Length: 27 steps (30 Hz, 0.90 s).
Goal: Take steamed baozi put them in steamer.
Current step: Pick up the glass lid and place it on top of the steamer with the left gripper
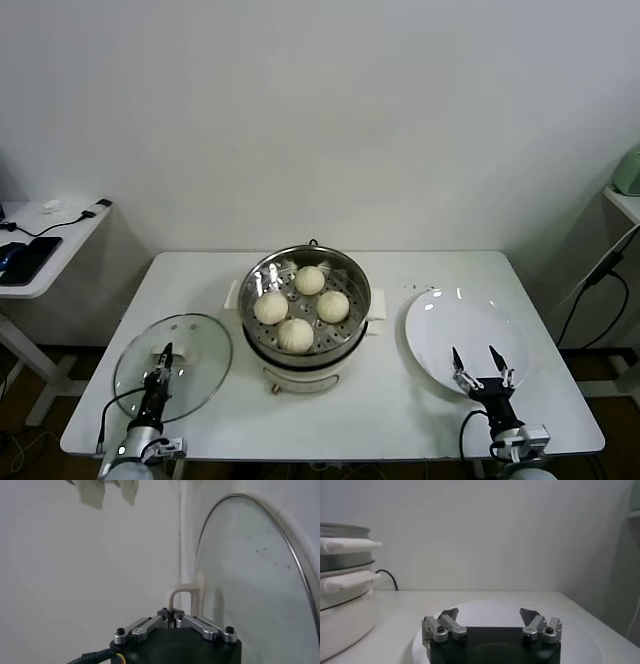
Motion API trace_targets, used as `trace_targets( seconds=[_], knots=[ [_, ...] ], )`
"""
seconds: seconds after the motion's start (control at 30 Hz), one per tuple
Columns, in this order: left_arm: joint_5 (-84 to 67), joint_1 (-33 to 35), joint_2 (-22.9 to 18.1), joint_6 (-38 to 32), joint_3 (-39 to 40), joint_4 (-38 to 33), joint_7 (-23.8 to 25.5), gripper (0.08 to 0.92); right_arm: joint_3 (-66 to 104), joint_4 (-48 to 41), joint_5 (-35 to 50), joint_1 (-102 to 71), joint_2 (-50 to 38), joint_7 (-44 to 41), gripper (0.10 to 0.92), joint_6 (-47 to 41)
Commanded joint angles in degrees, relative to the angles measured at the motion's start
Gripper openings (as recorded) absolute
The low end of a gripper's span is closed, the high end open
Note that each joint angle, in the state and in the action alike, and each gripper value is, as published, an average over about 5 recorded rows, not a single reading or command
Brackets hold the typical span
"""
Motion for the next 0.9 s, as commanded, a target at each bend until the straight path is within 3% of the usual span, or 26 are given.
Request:
trace_targets(
  seconds=[0.03,0.23,0.4,0.57,0.73,0.9],
  knots=[
    [-2.86,1.54,0.27,0.53,-0.83,-5.71,1.86,0.131,-0.21,0.14,-0.16,-0.05,0.06,-0.05,0.823,0.09],
    [-12.46,5.90,3.24,5.48,-3.18,-20.28,10.94,0.131,-0.26,0.95,-0.52,-0.42,-0.12,-0.03,0.823,-0.09],
    [-20.08,9.08,7.49,15.21,-5.44,-31.61,20.10,0.131,-0.22,2.06,-1.74,-0.63,-0.49,0.55,0.823,-1.16],
    [-20.98,9.63,8.90,23.76,-5.49,-41.44,25.71,0.131,-0.33,2.93,-3.51,-0.61,-0.39,2.36,0.823,-2.44],
    [-15.71,7.33,8.67,30.98,0.23,-47.48,28.41,0.131,-0.89,3.37,-4.55,-0.76,-0.11,3.31,0.823,-2.77],
    [-6.20,3.71,7.11,37.79,11.80,-49.68,30.28,0.131,-1.30,3.63,-4.84,-1.19,-0.12,3.76,0.823,-2.61]
  ],
)
